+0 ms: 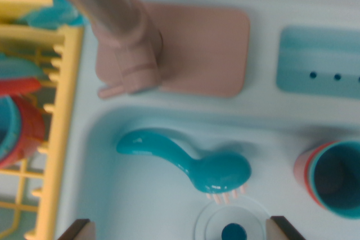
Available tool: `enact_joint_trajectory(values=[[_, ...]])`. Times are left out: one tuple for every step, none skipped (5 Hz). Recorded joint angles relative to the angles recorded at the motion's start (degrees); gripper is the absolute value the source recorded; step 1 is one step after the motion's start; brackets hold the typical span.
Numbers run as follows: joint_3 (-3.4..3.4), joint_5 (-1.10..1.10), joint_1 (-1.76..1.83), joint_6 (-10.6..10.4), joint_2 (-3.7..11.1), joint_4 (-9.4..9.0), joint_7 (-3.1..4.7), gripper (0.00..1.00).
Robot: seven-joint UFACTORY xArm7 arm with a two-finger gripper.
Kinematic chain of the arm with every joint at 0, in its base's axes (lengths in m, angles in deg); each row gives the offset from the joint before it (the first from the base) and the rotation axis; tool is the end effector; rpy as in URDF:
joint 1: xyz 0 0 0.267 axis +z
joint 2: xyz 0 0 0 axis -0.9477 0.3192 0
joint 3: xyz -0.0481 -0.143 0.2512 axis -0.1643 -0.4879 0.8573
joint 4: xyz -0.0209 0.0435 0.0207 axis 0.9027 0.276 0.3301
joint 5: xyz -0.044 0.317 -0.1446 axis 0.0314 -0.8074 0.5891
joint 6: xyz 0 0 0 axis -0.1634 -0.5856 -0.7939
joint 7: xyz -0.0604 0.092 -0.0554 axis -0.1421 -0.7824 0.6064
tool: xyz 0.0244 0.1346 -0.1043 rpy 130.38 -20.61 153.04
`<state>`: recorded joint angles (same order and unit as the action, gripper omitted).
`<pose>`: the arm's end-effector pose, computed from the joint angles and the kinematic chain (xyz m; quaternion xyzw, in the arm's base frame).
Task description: Pick detergent from the sink
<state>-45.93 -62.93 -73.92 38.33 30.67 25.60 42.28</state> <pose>0.4638 -0.0494 0.1518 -0.9967 -0.0495 -0.0474 0.0424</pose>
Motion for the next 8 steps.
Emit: enact_joint_trajectory(values=[[-0.22, -0.45, -0.02, -2.4, -0.14, -2.44, 1.27, 0.00], [-0.22, -0.45, -0.02, -2.4, -0.14, -2.44, 1.27, 0.00], [-0.43, -0.86, -0.03, -4.7, -0.26, -4.70, 2.45, 0.00], [-0.43, -0.86, -0.03, -4.7, -0.26, -4.70, 2.45, 0.00], [-0.62, -1.24, -0.05, -6.7, -0.38, -6.79, 3.54, 0.00], [-0.62, -1.24, -0.05, -6.7, -0.38, -6.79, 3.54, 0.00], [-0.80, -1.59, -0.06, -8.6, -0.48, -8.71, 4.54, 0.00], [-0.80, -1.59, -0.06, -8.6, -0.48, -8.71, 4.54, 0.00]])
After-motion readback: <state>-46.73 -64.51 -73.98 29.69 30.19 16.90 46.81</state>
